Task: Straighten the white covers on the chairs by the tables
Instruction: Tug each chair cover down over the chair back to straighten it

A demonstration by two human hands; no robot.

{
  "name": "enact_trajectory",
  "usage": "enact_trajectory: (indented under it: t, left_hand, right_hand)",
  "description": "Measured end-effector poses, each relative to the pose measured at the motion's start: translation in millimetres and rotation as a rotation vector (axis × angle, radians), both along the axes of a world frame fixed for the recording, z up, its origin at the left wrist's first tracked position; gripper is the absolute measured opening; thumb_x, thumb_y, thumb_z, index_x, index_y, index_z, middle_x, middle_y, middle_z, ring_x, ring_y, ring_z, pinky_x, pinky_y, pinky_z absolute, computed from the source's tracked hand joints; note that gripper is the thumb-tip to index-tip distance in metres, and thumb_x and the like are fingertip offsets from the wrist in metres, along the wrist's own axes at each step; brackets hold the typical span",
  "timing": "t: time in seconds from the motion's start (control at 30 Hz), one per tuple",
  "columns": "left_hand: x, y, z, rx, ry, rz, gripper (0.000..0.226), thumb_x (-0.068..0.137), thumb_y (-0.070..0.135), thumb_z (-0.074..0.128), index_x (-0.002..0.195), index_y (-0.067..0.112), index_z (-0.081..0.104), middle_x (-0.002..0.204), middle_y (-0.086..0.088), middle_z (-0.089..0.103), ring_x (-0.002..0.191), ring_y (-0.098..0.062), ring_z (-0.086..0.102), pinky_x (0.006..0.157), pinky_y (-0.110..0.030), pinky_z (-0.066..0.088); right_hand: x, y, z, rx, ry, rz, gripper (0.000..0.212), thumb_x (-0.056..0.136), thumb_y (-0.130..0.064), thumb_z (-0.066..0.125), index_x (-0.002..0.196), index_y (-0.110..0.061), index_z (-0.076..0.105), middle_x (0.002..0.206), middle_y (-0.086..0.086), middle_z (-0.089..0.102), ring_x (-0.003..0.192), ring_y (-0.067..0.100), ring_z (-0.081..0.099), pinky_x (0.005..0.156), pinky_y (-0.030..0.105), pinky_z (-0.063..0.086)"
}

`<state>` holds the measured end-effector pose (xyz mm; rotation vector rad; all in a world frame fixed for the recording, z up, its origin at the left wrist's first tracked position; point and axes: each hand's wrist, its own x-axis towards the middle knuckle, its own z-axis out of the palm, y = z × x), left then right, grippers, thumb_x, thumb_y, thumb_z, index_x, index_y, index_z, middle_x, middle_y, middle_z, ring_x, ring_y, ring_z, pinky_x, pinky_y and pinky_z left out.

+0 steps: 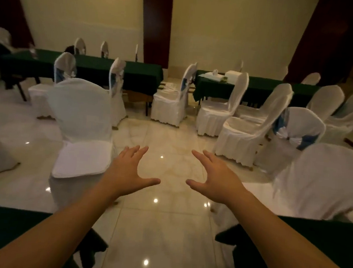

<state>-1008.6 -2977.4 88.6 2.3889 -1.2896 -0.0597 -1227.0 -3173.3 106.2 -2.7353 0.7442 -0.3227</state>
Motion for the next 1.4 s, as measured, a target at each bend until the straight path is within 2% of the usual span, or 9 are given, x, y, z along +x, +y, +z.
enact_trajectory:
  t: [0.3,0.53,0.77,0.9,1.03,1.2,1.4]
  left_hand:
    - [158,-149,7,-0.025,0.046,0.24,0.12,0.059,0.093,0.055,0.157,0.035,0.015,0.164,0.003,0.018,0.15,-0.024,0.013,0.116,-0.053,0.027]
    - [353,-284,-33,-0.079,0.025,0.336,0.123,0.058,0.098,0.05,0.157,0.033,0.015,0.164,0.001,0.02,0.149,-0.026,0.014,0.116,-0.052,0.027]
    - [548,-395,-12,-0.089,0.002,0.422,0.121,0.06,0.098,0.049,0.155,0.03,0.018,0.161,-0.002,0.025,0.147,-0.027,0.02,0.113,-0.055,0.031]
    - [621,-426,-7,-0.04,-0.031,0.451,0.122,0.059,0.1,0.045,0.155,0.031,0.015,0.163,-0.001,0.021,0.149,-0.027,0.015,0.115,-0.057,0.028]
    - [720,-468,-16,-0.028,-0.04,0.575,0.125,0.056,0.101,0.046,0.156,0.034,0.014,0.164,0.0,0.019,0.15,-0.026,0.011,0.115,-0.056,0.026]
    - [826,-515,-32,0.011,-0.025,0.759,0.126,0.055,0.101,0.047,0.156,0.034,0.012,0.165,-0.001,0.016,0.15,-0.027,0.008,0.116,-0.055,0.024]
    - [920,-530,-19,0.014,0.023,0.969,0.125,0.058,0.099,0.047,0.157,0.032,0.013,0.164,-0.003,0.017,0.15,-0.03,0.008,0.116,-0.059,0.024]
  right_hand:
    - [219,-194,11,-0.017,0.03,0.224,0.094,0.077,-0.076,0.06,0.151,-0.051,0.008,0.163,-0.007,0.018,0.143,0.021,0.026,0.106,0.045,0.04]
    - [420,-328,-10,-0.054,0.063,0.28,0.094,0.076,-0.076,0.061,0.151,-0.052,0.009,0.163,-0.009,0.019,0.143,0.02,0.026,0.104,0.044,0.041]
    - [633,-451,10,-0.03,0.095,0.34,0.095,0.074,-0.079,0.06,0.149,-0.053,0.008,0.162,-0.008,0.02,0.144,0.022,0.026,0.107,0.046,0.037]
    - [722,-495,16,-0.027,0.059,0.406,0.095,0.076,-0.076,0.061,0.151,-0.051,0.008,0.163,-0.007,0.019,0.145,0.023,0.025,0.109,0.047,0.036]
    - [850,-550,9,-0.02,0.06,0.523,0.094,0.079,-0.073,0.063,0.152,-0.049,0.01,0.164,-0.006,0.015,0.146,0.025,0.023,0.11,0.052,0.038]
    - [1005,-610,-8,0.004,0.062,0.667,0.093,0.079,-0.07,0.065,0.152,-0.049,0.013,0.163,-0.007,0.018,0.145,0.024,0.025,0.108,0.05,0.039]
    - [1177,-629,-8,-0.017,0.105,0.921,0.095,0.076,-0.076,0.061,0.152,-0.048,0.012,0.163,-0.005,0.019,0.144,0.026,0.027,0.11,0.049,0.037]
